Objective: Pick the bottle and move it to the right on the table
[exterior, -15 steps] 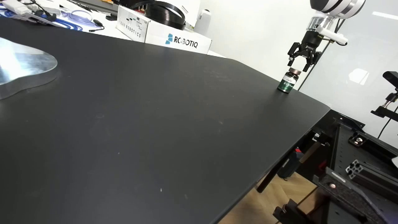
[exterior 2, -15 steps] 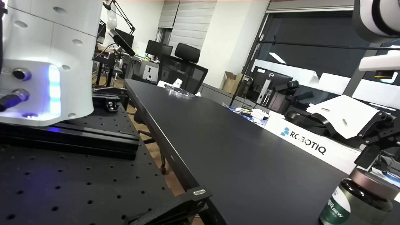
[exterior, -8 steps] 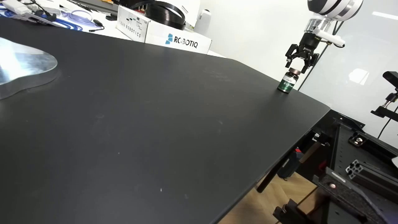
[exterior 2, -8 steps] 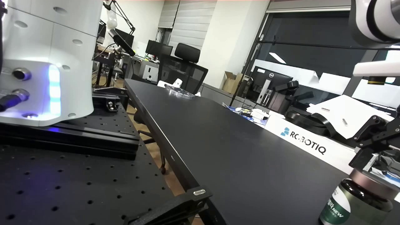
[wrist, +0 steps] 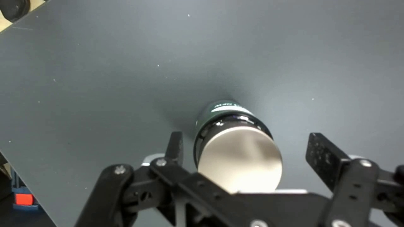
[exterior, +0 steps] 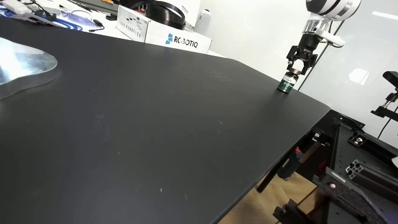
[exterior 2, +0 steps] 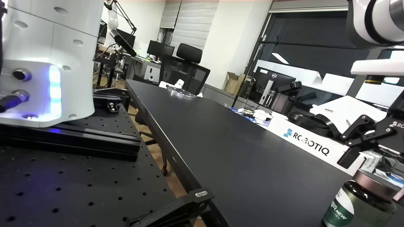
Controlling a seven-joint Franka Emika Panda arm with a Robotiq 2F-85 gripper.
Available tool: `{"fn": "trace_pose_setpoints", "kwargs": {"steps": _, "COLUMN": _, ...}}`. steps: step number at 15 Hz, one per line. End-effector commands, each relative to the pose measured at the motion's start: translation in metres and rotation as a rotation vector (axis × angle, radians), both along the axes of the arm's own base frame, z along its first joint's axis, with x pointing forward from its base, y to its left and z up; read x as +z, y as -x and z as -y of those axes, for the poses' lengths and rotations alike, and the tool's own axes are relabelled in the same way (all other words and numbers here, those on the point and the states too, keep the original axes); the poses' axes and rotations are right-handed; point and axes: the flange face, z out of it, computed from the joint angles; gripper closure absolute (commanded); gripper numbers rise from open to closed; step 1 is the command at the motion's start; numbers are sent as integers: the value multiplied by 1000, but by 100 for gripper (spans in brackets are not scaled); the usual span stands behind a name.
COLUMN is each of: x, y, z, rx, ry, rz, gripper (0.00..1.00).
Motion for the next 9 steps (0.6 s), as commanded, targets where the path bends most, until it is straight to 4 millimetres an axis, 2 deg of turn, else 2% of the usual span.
{"fn": "trace_pose_setpoints", "kwargs": {"steps": 1, "x": 3, "y": 1, "z": -3, "rx": 145, "ry": -20, "rz": -43, "gripper": 0}}
{"fn": "trace_pose_setpoints", "kwargs": {"steps": 9, "x": 8, "y": -3, "z": -2, "rx": 437, "ry": 63, "rz": -81, "gripper": 0}}
